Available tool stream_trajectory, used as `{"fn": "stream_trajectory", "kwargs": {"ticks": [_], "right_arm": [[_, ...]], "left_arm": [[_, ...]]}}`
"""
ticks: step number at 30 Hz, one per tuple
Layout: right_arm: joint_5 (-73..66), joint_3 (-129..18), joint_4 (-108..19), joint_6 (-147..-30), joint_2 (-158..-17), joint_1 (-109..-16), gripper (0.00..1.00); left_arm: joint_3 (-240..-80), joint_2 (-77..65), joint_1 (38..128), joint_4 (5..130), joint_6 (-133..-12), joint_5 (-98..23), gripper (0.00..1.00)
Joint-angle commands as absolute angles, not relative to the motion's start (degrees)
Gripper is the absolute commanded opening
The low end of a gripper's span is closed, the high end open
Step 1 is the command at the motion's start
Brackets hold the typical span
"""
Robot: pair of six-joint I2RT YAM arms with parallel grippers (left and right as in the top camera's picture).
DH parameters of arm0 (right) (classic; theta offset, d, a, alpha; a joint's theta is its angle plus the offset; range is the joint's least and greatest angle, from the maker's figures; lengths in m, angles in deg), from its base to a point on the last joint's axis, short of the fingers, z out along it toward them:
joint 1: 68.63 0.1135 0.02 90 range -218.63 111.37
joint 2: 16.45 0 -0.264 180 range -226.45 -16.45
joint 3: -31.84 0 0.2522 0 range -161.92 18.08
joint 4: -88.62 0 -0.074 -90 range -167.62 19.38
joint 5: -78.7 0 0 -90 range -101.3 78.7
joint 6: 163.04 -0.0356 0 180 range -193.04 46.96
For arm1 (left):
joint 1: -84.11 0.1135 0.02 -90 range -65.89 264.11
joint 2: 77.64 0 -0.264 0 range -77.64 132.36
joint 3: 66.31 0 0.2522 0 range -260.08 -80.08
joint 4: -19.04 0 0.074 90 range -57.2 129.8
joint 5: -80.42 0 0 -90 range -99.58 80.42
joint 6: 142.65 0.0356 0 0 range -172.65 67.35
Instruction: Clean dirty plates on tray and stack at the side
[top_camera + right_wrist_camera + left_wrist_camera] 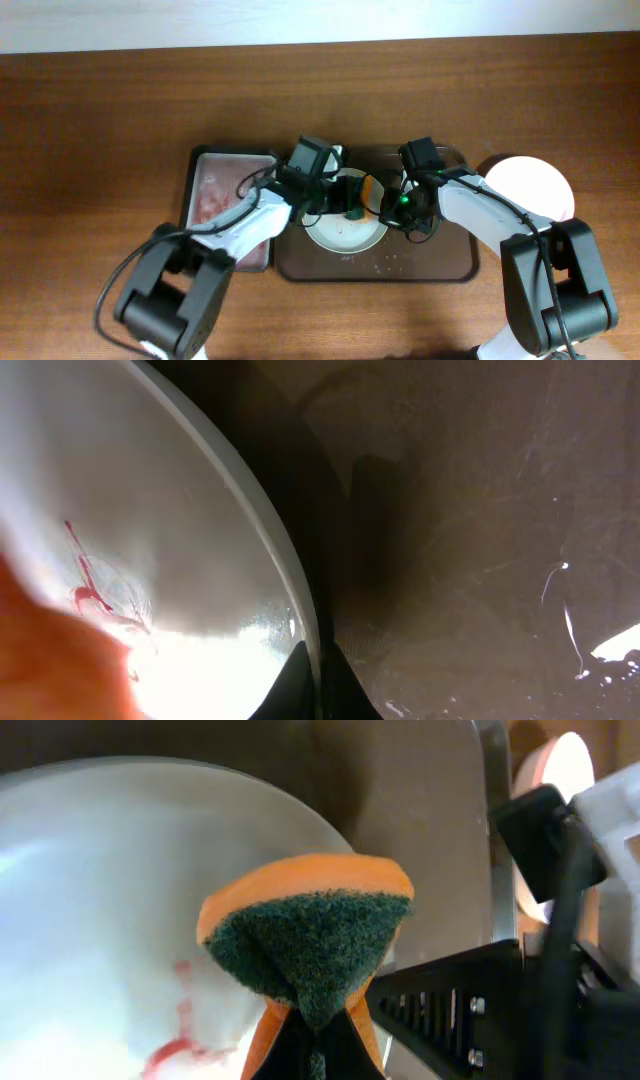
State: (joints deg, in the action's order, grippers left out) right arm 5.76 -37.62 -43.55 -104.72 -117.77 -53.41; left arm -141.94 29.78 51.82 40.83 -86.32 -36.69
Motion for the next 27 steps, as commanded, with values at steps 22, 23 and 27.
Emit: {"fn": "stream_trajectory", "kwargs": {"ticks": [22,23,27], "right_arm": [[-5.2,-45.4,-37.3,-98.6,-116.4,-52.9,0.04],[-8.8,-47.6,-34.9,-97.3,-115.1,-52.9,0.04],[-21.1,-52.4,-29.7,-94.4,-110.3,-52.8,0.04]], "left_arm": [[-142.8,12.8,67.0,74.6,-65.8,-12.7,0.0],[-142.8,12.8,69.3,75.8,-64.6,-12.8,0.0],[-142.7,13.9,74.4,76.4,-57.3,-12.8,0.0]]}}
